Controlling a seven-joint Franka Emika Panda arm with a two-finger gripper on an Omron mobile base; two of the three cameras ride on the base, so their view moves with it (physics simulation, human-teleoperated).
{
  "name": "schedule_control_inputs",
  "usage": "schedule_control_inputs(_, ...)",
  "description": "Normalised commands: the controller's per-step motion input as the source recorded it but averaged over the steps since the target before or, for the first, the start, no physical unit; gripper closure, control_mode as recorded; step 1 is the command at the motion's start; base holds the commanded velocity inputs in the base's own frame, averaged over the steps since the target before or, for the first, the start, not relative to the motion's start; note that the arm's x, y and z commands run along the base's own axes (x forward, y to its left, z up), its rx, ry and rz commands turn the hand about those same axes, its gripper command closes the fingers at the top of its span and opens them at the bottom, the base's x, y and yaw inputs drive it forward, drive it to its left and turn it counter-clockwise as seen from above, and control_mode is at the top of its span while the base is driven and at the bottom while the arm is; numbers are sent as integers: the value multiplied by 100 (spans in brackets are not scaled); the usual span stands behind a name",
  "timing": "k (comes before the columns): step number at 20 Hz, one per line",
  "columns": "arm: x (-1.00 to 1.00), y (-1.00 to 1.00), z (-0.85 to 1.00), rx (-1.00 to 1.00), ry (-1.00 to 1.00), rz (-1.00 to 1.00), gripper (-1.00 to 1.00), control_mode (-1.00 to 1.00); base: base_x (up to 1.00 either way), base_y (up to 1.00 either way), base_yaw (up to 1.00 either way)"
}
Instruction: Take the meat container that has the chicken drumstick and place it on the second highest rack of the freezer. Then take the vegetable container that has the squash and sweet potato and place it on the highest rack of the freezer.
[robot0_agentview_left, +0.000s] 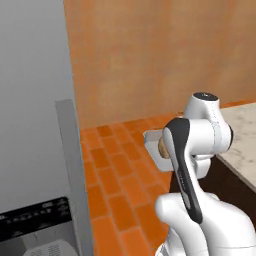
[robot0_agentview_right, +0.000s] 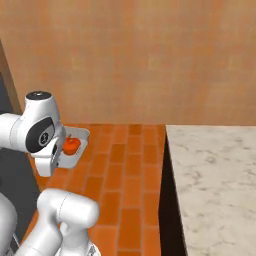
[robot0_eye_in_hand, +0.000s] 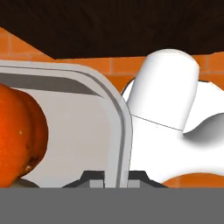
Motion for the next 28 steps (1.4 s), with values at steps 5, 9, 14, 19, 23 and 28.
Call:
schedule_control_inputs(5, 0, 0, 0, 0, 0, 0, 100, 100, 60, -58, 32)
schedule_control_inputs(9, 0, 0, 0, 0, 0, 0, 100, 100, 65, -45, 37)
schedule_control_inputs(14, 0, 0, 0, 0, 0, 0, 100, 100, 86, -40, 33)
schedule_control_inputs(19, 0, 0, 0, 0, 0, 0, 100, 100, 100, -35, 22)
schedule_control_inputs(23, 0, 0, 0, 0, 0, 0, 100, 100, 68, -4, 42)
schedule_control_inputs(28, 0, 0, 0, 0, 0, 0, 100, 100, 44, 0, 69)
